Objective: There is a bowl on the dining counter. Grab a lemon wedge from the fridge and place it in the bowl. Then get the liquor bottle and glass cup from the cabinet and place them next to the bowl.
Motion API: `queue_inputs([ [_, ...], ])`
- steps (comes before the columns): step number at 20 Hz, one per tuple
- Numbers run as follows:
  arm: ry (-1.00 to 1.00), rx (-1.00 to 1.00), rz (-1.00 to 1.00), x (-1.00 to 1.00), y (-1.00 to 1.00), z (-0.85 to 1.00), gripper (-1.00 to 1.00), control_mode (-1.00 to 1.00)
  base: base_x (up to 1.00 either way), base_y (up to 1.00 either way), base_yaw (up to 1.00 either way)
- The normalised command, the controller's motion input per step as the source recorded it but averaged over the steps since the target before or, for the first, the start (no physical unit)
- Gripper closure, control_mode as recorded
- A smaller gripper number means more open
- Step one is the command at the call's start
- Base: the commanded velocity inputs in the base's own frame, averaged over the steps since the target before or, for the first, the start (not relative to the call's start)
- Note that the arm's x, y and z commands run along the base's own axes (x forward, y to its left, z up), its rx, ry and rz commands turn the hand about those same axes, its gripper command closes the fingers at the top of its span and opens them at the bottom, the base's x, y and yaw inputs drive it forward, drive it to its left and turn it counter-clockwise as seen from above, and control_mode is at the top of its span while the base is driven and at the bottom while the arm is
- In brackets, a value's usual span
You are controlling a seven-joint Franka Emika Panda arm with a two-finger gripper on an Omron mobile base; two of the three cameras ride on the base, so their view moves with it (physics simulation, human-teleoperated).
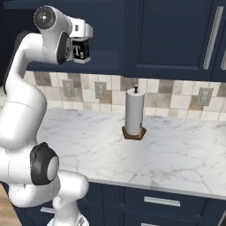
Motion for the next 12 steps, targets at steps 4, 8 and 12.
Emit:
queue_inputs([
  [4,0.0,0.0,0.01,0.41,0.06,0.0,-1.0,-1.0,0.0,0.0,0.0],
  [8,0.01,0.0,0.02,0.36,0.07,0.0,-1.0,-1.0,0.0,0.0,0.0],
  [12,0.06,0.0,0.02,0.38,0.04,0.0,-1.0,-1.0,0.0,0.0,0.0],
])
